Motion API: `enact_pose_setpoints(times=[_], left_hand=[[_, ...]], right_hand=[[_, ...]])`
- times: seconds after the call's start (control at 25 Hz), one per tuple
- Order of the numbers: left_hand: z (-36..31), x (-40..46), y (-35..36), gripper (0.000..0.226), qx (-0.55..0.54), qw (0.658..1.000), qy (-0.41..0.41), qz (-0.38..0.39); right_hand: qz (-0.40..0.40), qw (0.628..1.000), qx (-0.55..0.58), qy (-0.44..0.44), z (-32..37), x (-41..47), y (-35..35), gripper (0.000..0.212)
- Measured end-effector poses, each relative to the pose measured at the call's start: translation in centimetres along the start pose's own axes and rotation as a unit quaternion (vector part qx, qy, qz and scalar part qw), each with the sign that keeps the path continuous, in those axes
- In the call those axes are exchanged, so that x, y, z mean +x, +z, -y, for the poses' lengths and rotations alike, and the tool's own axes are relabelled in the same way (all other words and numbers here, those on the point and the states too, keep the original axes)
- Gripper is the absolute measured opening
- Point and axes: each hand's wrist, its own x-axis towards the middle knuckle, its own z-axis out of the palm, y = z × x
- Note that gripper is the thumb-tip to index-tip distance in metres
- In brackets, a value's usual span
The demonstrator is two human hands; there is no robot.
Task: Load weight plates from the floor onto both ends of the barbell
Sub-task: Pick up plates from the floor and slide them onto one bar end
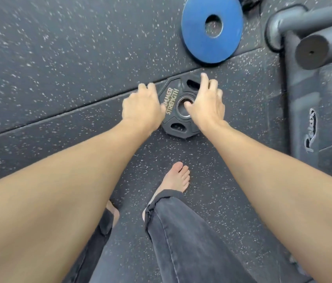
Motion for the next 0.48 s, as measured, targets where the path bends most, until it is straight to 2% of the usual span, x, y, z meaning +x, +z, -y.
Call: enact_pose_setpoints(times=[0.12, 0.28, 0.4, 0.48], left_hand=[[-0.2, 1.2, 2.5, 0.051, -0.032, 0.999, -0.013, 0.03], [0.4, 1.6, 3.6, 0.064, -0.063, 0.997, -0.021, 0.032], [1.3, 1.1, 3.1, 0.081, -0.163, 0.983, -0.071, 0.048], [1.9, 0.3, 2.4, 0.084, -0.236, 0.961, -0.126, 0.062]], right_hand=[[0.043, 0.996, -0.079, -0.028, 0.5, 3.0, 2.4, 0.099], [0.029, 0.986, -0.15, -0.062, 1.4, 5.4, 1.5, 0.086], [0.014, 0.965, -0.231, -0.121, 2.1, 5.1, -0.8, 0.09], [-0.012, 0.959, -0.23, -0.166, 2.7, 3.8, -1.5, 0.09]])
